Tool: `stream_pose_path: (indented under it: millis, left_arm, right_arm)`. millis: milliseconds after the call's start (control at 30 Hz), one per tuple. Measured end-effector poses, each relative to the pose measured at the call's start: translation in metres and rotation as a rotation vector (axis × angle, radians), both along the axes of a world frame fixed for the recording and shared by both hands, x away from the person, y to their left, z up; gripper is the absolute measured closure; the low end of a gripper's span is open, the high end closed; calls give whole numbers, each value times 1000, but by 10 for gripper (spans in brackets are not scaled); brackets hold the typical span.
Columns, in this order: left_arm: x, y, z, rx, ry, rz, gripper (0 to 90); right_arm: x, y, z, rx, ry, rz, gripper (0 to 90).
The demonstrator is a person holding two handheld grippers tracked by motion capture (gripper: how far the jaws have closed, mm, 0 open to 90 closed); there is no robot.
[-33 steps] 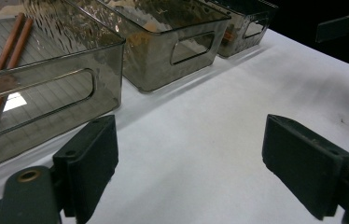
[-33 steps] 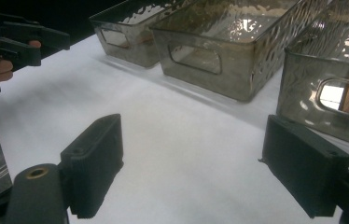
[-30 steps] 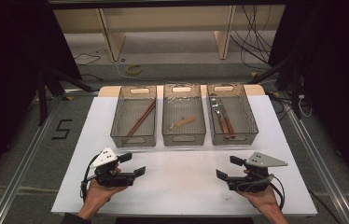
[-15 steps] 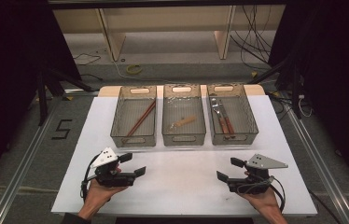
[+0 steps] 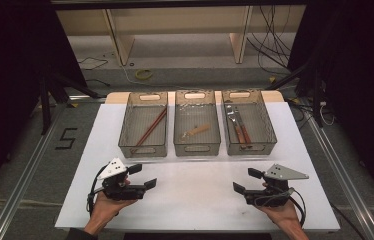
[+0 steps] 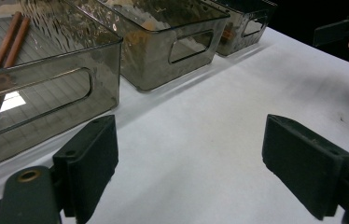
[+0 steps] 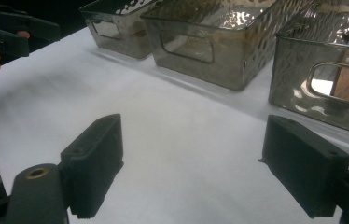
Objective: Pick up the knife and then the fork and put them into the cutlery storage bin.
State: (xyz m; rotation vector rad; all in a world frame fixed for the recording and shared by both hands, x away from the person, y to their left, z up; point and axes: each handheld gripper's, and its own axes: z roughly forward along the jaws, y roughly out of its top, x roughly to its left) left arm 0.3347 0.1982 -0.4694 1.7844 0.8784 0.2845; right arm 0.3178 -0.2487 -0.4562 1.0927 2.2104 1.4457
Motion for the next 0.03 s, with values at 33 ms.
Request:
stream_pose_path:
  millis: [33]
  left_arm:
    - [0,0,0,1,-1,-1,178]
  right_arm:
    - [0,0,0,0,0,0,212]
